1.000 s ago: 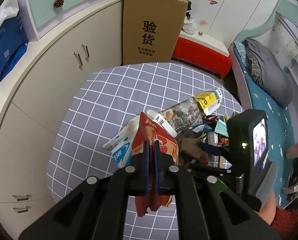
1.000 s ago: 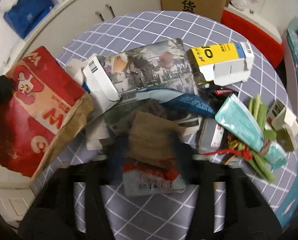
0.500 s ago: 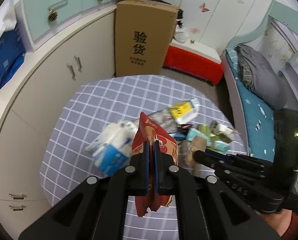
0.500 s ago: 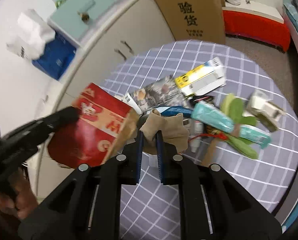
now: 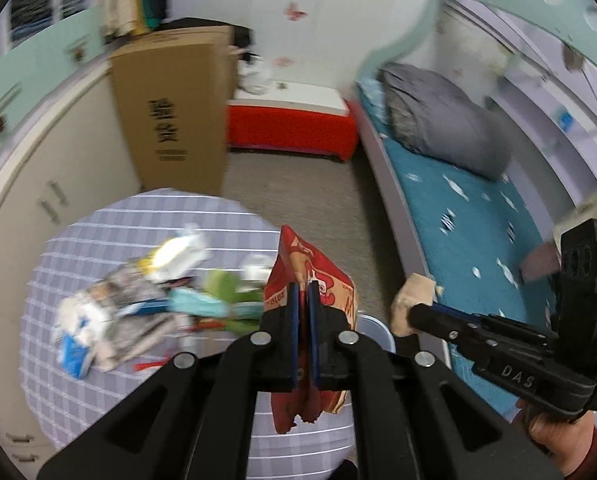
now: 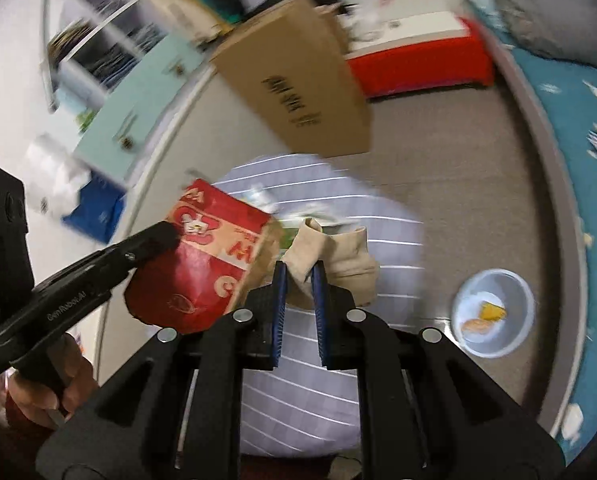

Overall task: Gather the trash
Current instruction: 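Carry red bag with left tool while right tool drops brown scrap into basin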

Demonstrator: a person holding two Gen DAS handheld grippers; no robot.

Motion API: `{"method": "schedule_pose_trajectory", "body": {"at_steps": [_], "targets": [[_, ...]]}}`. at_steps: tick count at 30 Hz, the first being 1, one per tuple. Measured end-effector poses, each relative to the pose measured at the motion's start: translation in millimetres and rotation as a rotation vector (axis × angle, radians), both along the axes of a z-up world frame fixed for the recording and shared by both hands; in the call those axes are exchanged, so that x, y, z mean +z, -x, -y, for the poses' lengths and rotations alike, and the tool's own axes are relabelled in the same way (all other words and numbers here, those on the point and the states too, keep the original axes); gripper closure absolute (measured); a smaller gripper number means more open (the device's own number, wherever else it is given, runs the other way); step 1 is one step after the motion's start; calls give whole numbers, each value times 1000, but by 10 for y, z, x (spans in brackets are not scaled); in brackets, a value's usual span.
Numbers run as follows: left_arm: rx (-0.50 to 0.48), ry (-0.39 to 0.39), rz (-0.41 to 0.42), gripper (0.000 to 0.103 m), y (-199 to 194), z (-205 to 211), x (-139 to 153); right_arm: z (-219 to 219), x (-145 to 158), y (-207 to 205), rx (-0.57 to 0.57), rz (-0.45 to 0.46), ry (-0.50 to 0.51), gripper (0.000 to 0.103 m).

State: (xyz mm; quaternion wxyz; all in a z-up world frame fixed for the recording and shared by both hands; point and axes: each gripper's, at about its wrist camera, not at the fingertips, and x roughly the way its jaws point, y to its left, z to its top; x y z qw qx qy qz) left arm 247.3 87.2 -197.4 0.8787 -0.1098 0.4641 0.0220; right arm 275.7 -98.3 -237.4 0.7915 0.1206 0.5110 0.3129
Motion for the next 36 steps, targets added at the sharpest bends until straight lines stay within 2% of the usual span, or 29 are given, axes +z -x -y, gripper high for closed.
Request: {"method": "schedule_pose_trajectory", "body": {"at_steps": [6, 10, 12, 13, 14, 16, 26, 36], "targets": [[-117, 25, -36, 98, -360, 817, -203, 893, -163, -156, -131, -40, 51, 89], [-173, 28, -62, 98, -531, 1218, -355, 1271, -284, -272, -188, -36, 66, 83], [-191, 31, -74, 98, -602, 1347, -405, 1426, -328, -348, -204, -32, 70, 70], [-202, 30, -80, 98, -636, 1426, -428, 1498, -341, -387, -215, -30, 71, 51], [-212, 29, -83, 98, -658, 1484, -445, 1551, -344, -383, -223, -24, 77, 48], [-229, 29, -88, 98, -721, 1622, -468, 1643, -324, -399, -231, -13, 88, 48], [-302, 42, -92, 98, -912, 2000, -485, 1890, 41, -331, -306, 151, 193, 45], [-380, 52, -77, 98, -1006, 2310, -449, 2141, 175, -259, -396, 193, 220, 41]]}}
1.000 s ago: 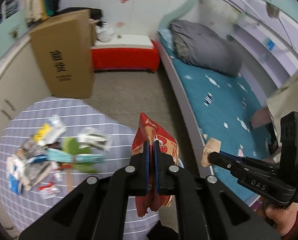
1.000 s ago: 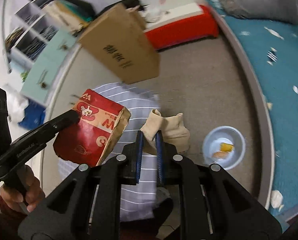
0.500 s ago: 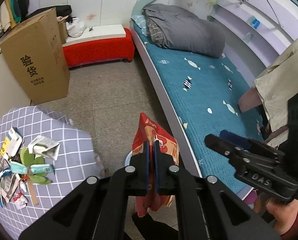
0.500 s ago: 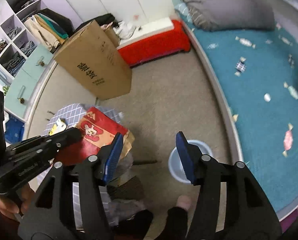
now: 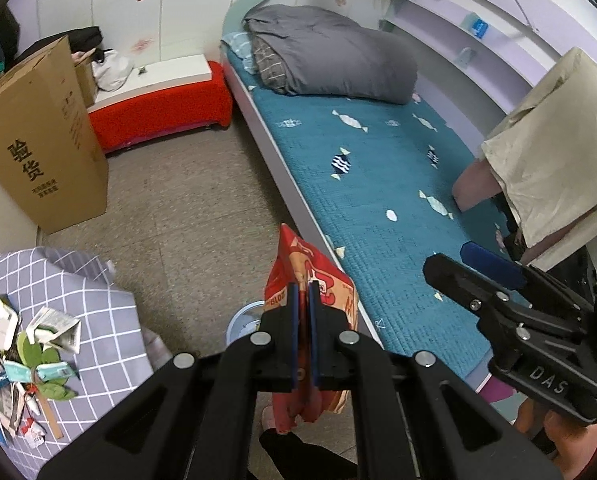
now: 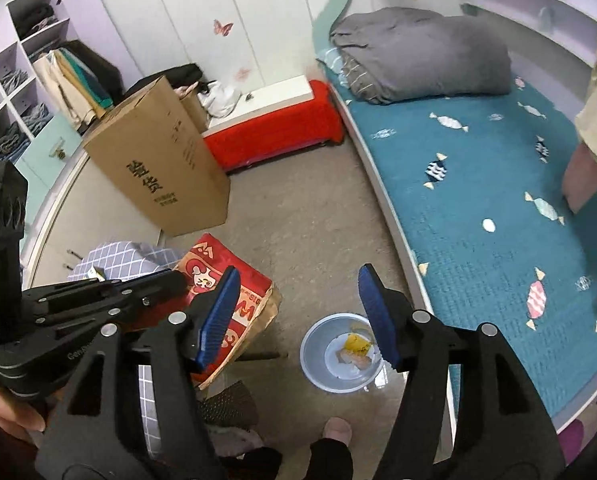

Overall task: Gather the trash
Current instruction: 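Carry red bag with left tool while right tool drops brown scrap into basin, then release the red paper bag into the blue basin with left tool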

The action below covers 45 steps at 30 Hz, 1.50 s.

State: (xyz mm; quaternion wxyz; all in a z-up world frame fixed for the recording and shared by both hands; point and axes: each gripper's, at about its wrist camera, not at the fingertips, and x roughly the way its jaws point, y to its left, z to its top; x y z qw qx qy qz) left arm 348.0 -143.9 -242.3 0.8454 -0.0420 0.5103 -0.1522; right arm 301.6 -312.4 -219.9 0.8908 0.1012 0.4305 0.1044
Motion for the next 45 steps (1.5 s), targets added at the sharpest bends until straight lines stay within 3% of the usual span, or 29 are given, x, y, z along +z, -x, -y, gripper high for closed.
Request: {"method": "schedule_pose_trajectory", "body": {"at_steps": [5, 7, 8, 9, 16, 24, 36, 45], "targets": [[-26, 9, 27, 96, -27, 143, 41, 110, 95, 68, -35, 38, 9, 41], [-18, 2, 29, 79, -36, 156, 43, 137, 128, 96, -45, 49, 14, 41], [-11, 3, 27, 50, -43, 158, 42, 134, 138, 107, -48, 50, 18, 40], [-3, 6, 33, 41, -39, 157, 52, 132, 146, 109, -49, 51, 19, 40], [23, -2, 90, 41, 138, 85, 191, 52, 185, 170, -32, 59, 29, 39], [143, -15, 129, 41, 446, -355, 363, -320, 281, 280, 61, 85, 15, 37], [391, -8, 116, 40, 1102, -1554, 553, -1473, 403, 436, 296, 83, -27, 36], [554, 55, 54, 39, 1582, -2603, 434, -2479, 282, 646, 447, 36, -43, 36]]}}
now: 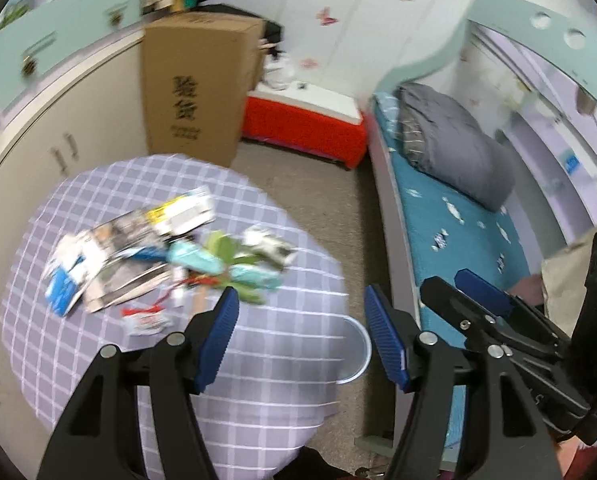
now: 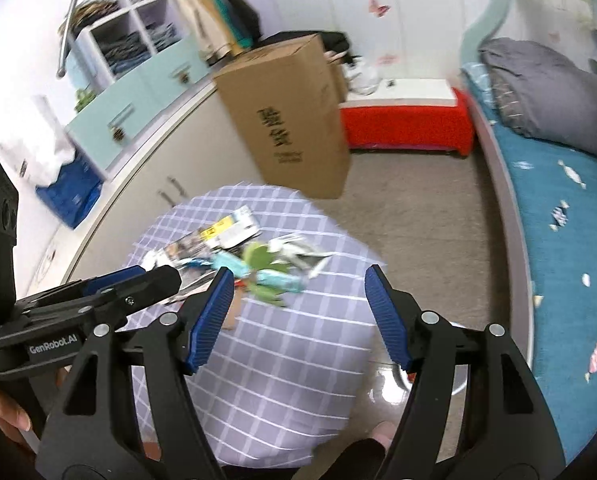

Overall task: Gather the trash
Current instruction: 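Release the red paper bag into the blue basin with left tool, then grasp red-white wrapper with left tool while right tool grasps green-tied tube bundle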

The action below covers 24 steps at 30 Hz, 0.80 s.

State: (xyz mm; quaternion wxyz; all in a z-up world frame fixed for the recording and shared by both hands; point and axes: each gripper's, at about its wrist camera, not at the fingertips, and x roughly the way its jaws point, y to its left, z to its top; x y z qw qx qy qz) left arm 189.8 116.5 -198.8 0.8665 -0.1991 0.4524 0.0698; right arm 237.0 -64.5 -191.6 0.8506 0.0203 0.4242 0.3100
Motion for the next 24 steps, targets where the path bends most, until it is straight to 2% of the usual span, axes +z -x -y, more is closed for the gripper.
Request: {"method": "schedule_pose_trajectory", "body": {"at_steps": [6, 9, 11, 16, 18, 24], "targets": [[58, 34, -84, 39, 229, -670, -310, -556, -245, 89, 57, -55, 27, 36], [46, 87, -152, 39, 317, -977, -568, -781, -446, 119, 62, -96, 49, 36], [34, 88, -189, 39, 369, -1133, -731, -912, -590, 137, 59, -126, 59, 36], [-73, 74, -273, 39, 291, -1288, -1126, -1085, -897, 160, 22, -198, 82, 36], [-116, 71, -283, 39, 231, -1304, -1235, -1111, -1008, 158, 1, -222, 92, 36], [-248, 12, -346, 39, -31, -1228, -1604, -1114, -1241, 129, -66, -276, 110, 36]]}}
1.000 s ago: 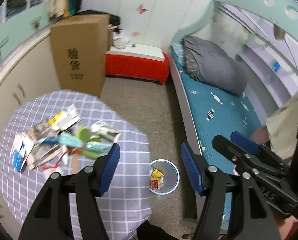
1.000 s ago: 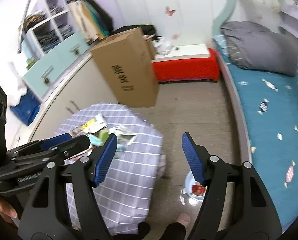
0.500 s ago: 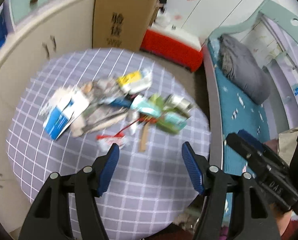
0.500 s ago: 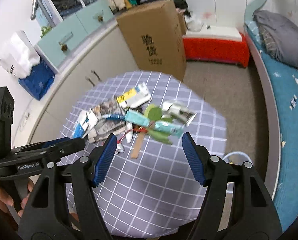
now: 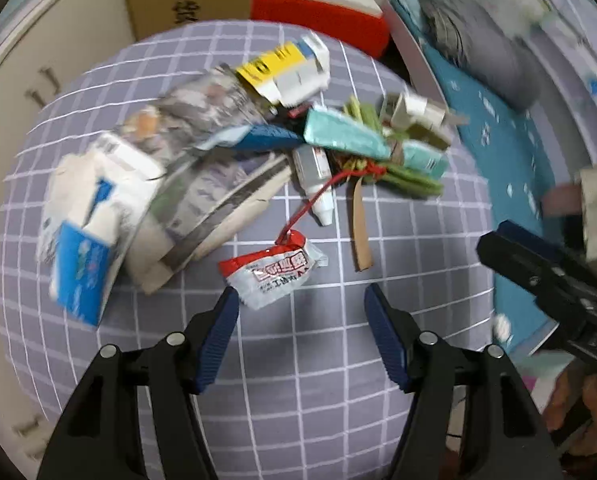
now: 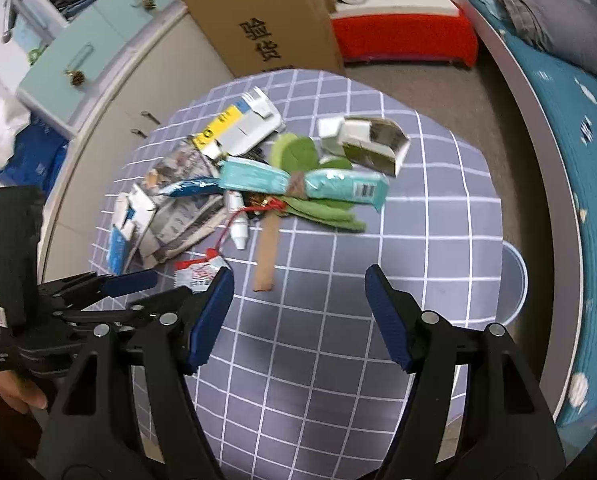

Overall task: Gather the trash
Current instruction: 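Grasp red-white wrapper with left tool while right tool grasps green-tied tube bundle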

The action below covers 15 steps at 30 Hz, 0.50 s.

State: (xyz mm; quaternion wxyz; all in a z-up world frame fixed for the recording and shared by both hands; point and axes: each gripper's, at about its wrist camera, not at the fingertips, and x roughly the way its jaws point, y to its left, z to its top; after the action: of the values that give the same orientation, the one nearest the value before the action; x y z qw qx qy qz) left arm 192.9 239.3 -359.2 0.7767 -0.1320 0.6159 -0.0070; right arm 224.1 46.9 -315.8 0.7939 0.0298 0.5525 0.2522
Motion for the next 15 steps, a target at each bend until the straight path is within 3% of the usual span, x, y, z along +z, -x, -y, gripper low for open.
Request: {"method": "schedule_pose_trajectory", "body": {"at_steps": [6, 10, 13, 14, 15], "targets": [[-120, -114, 18, 39, -172, 152, -208, 22, -165, -60, -52, -40, 22, 36], [-193, -129, -7, 41, -205, 207, -362, 24, -166, -121, -67, -47, 32, 36], [-206, -118, 16, 62, -205, 229, -323, -5, -142, -184, -69, -37, 38, 36], [-199, -108, 21, 76, -207, 215, -313, -17, -136, -200, -67, -35, 40, 36], [-187, -99, 21, 98, -208, 196, -304, -45, -130, -218, -64, -33, 43, 36]]}}
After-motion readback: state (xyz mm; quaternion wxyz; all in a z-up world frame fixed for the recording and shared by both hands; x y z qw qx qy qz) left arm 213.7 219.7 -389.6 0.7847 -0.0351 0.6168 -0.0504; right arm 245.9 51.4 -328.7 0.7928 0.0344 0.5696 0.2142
